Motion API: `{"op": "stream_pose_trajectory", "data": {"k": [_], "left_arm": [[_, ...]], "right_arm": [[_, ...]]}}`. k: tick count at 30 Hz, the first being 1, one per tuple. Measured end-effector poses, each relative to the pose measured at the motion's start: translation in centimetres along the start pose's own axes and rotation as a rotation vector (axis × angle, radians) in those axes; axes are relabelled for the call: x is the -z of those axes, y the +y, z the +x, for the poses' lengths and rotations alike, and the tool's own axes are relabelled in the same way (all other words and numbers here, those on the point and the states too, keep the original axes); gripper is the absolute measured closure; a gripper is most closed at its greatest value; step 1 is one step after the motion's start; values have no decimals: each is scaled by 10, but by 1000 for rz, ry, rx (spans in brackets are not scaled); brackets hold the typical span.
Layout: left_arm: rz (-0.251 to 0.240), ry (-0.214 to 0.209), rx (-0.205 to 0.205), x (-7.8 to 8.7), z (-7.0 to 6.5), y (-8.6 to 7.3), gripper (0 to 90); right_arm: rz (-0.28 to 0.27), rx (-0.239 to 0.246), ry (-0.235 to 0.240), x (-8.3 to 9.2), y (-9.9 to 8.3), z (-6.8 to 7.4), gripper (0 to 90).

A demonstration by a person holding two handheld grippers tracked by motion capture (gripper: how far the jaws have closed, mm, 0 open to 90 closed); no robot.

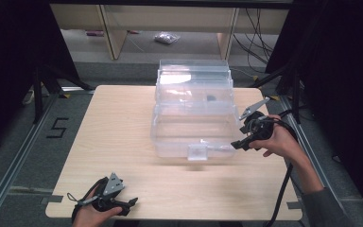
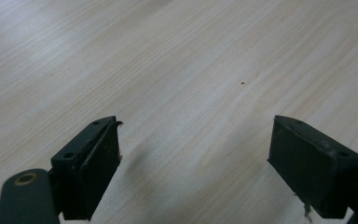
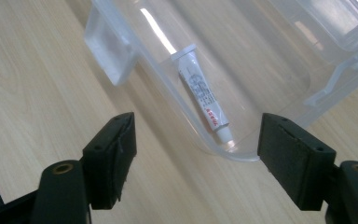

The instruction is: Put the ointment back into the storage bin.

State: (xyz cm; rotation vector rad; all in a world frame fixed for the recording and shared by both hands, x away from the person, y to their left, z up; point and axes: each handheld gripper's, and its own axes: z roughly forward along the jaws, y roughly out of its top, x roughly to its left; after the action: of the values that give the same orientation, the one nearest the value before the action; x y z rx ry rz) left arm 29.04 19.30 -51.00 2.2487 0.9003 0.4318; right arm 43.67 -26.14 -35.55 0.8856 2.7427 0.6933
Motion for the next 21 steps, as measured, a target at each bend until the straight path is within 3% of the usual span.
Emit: {"op": "stream_pose_trajectory", "data": {"k": [2, 3, 4, 8, 9, 12, 13, 14, 18, 21], "left_arm": [[-1, 0, -1, 0, 0, 0, 159], [-2, -3, -1, 0, 0, 0, 159], [0, 1, 10, 0, 0, 0, 159], [1, 2, 10, 0, 0, 0, 159], [1, 2, 7, 0, 0, 0, 159], [0, 1, 10, 0, 0, 0, 159], [-4, 1, 7, -1, 0, 0, 159], [-4, 1, 9, -1, 0, 0, 159], [-6, -5, 13, 0, 0, 0, 159], [-6, -7, 18, 0, -1, 0, 159]], "right_arm": [[-13, 10, 3, 0, -2, 0, 283], [-18, -20, 2, 1, -6, 4, 276], [-29, -1, 2, 1, -7, 4, 273], [-38, -1, -3, 1, -13, 9, 259], [-27, -41, -1, 1, -15, 13, 257], [-38, -31, -3, 0, -17, 15, 250], [-29, -47, -2, 0, -18, 16, 249], [-38, -25, 4, -1, -20, 17, 247], [-39, -50, 2, -1, -23, 21, 246], [-74, -37, 9, -1, -26, 24, 243]]}}
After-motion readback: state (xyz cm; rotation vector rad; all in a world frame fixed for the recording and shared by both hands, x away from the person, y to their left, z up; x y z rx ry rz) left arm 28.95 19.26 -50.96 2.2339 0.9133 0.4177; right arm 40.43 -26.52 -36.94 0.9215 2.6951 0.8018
